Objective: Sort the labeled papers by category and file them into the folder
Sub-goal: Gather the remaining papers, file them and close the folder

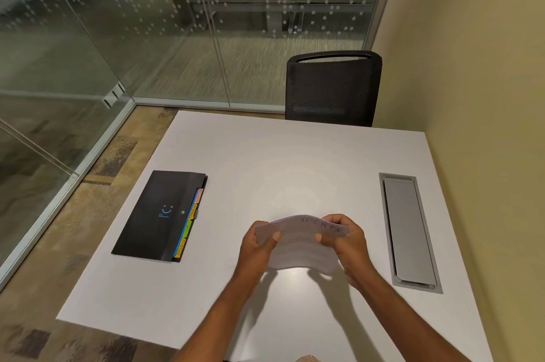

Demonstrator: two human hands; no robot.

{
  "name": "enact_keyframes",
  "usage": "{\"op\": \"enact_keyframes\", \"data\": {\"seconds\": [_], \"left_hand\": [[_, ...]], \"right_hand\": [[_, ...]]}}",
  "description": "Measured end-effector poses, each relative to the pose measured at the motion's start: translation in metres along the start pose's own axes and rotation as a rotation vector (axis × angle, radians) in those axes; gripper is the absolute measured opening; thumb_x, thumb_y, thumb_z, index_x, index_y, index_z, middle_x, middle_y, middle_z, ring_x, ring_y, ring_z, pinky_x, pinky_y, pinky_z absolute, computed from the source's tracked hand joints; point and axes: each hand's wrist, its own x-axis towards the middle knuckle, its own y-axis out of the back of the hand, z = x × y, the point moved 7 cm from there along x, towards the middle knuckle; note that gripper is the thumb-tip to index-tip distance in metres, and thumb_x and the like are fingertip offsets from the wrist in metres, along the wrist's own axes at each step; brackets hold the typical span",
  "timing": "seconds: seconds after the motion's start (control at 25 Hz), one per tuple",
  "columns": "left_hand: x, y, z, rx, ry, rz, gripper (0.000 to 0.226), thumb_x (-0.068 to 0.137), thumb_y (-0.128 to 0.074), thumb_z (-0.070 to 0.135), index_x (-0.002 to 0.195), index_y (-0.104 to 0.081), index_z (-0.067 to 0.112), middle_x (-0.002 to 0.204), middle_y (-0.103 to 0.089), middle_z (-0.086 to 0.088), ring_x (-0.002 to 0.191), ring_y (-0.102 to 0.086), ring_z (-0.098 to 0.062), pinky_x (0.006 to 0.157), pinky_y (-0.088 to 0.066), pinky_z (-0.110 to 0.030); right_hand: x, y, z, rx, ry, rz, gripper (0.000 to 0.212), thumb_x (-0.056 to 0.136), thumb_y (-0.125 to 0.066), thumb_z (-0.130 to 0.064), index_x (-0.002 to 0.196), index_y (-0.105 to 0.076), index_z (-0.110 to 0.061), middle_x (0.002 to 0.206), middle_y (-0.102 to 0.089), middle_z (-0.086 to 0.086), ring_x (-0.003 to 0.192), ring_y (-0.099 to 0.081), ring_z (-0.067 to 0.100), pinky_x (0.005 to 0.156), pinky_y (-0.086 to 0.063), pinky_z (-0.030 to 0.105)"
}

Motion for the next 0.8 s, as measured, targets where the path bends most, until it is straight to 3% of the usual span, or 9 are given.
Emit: {"op": "enact_keyframes", "data": {"seconds": [0.12, 0.28, 0.48, 0.64, 0.8], "left_hand": [[-0.003, 0.002, -0.006, -0.002, 0.026, -0.006, 0.024, 0.094, -0.079, 0.020, 0.114, -0.067, 0.016, 0.103, -0.080, 0.002, 0.095, -0.074, -0.013, 0.076, -0.058, -0.025], [-0.004, -0.001, -0.011, -0.012, 0.064, -0.009, 0.025, 0.097, -0.077, 0.013, 0.120, -0.068, 0.016, 0.111, -0.080, -0.001, 0.105, -0.076, -0.020, 0.081, -0.061, -0.030], [-0.005, 0.001, -0.010, -0.003, 0.046, 0.002, 0.021, 0.098, -0.074, 0.011, 0.117, -0.068, 0.015, 0.110, -0.080, -0.003, 0.104, -0.075, -0.019, 0.089, -0.060, -0.034], [-0.006, 0.003, -0.025, 0.031, 0.073, -0.018, 0.031, 0.097, -0.074, 0.011, 0.126, -0.068, 0.020, 0.119, -0.079, 0.002, 0.113, -0.074, -0.016, 0.097, -0.057, -0.034], [-0.007, 0.004, -0.041, 0.099, 0.090, 0.016, 0.037, 0.096, -0.075, 0.017, 0.129, -0.066, 0.031, 0.121, -0.077, 0.011, 0.116, -0.071, -0.010, 0.105, -0.055, -0.039]], "right_hand": [[-0.002, 0.000, 0.010, -0.052, -0.032, -0.010, 0.035, 0.068, -0.083, 0.008, 0.094, -0.073, -0.013, 0.099, -0.078, 0.012, 0.086, -0.072, 0.022, 0.075, -0.057, 0.041], [-0.005, -0.001, 0.018, -0.105, -0.045, -0.034, 0.044, 0.059, -0.084, -0.005, 0.102, -0.075, -0.011, 0.100, -0.079, 0.015, 0.092, -0.075, 0.030, 0.078, -0.059, 0.044], [-0.003, 0.002, 0.021, -0.095, -0.020, -0.048, 0.040, 0.061, -0.084, -0.003, 0.099, -0.074, -0.008, 0.100, -0.077, 0.022, 0.086, -0.074, 0.026, 0.078, -0.059, 0.044], [-0.005, 0.003, 0.040, -0.130, -0.092, -0.008, 0.038, 0.068, -0.086, 0.009, 0.100, -0.079, -0.010, 0.097, -0.082, 0.011, 0.097, -0.078, 0.030, 0.090, -0.062, 0.051], [-0.007, 0.004, 0.053, -0.156, -0.147, 0.017, 0.039, 0.074, -0.081, 0.018, 0.100, -0.080, -0.011, 0.095, -0.084, 0.004, 0.100, -0.078, 0.031, 0.090, -0.064, 0.047]]}}
